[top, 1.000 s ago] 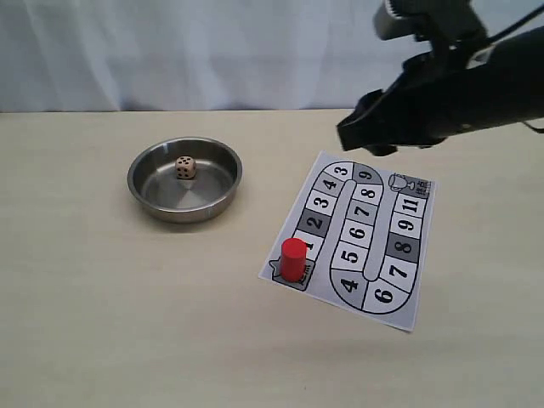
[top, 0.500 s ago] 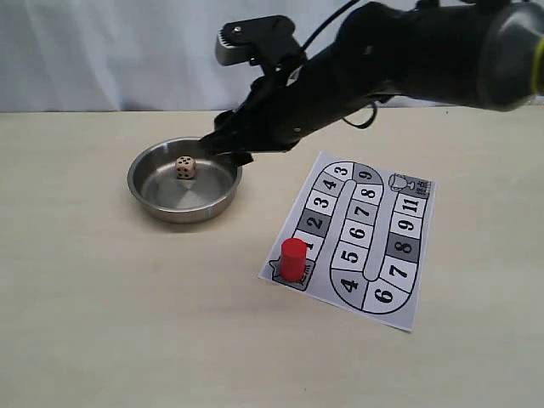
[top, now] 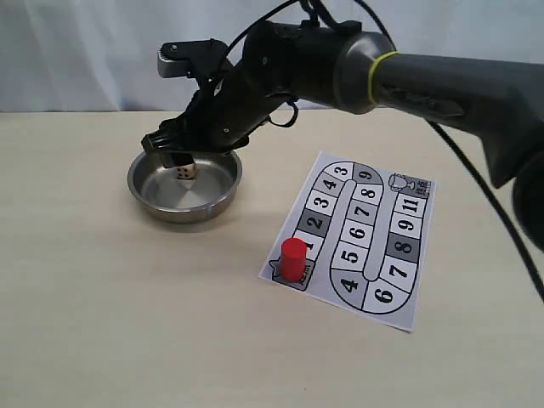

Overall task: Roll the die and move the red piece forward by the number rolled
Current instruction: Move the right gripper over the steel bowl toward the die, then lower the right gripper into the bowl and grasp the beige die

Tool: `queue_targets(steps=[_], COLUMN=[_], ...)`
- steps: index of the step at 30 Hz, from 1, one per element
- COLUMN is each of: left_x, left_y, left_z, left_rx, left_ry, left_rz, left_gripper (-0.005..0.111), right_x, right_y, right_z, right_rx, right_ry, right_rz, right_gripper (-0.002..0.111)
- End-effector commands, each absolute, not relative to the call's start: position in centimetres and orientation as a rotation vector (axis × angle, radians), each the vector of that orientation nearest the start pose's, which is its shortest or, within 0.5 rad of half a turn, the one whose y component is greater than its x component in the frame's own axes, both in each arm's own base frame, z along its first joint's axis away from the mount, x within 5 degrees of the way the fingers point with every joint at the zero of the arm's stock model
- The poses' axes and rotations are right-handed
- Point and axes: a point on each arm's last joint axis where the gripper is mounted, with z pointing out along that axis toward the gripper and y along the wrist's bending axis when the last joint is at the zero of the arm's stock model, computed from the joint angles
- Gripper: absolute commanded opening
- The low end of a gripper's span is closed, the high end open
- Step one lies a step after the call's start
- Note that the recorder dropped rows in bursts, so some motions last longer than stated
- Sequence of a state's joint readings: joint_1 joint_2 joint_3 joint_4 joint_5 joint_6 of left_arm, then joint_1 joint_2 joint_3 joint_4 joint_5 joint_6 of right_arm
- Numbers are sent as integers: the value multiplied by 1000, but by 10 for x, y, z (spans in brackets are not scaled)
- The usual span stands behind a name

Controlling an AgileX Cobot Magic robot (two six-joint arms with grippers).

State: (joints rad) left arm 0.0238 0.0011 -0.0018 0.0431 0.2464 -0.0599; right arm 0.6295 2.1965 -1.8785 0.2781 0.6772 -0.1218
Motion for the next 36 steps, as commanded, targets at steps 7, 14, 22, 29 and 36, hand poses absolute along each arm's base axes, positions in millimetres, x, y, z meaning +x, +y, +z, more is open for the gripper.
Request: queue_targets(steps=[7,14,22,29,36], left_x=[56,56,56,55,55], left_y=[2,2,2,2,2], left_z=[193,193,193,192,192], left_rx=[-47,-47,-47,-48,-48], left_ry=[1710,1710,1710,1716,1716], left_rz=[8,8,8,9,9], left_gripper=[0,0,0,0,0], right_x=[424,435,444,450,453], right_y=[332,332,336,339,341], right_z=[202,178,159,141,129], right_rx=[-647,-569,-509,-486,-472], right_ry=[2286,2269,2210,2153,2118], right_rz=[547,493,502,512,517], right_gripper=[62,62,62,62,62])
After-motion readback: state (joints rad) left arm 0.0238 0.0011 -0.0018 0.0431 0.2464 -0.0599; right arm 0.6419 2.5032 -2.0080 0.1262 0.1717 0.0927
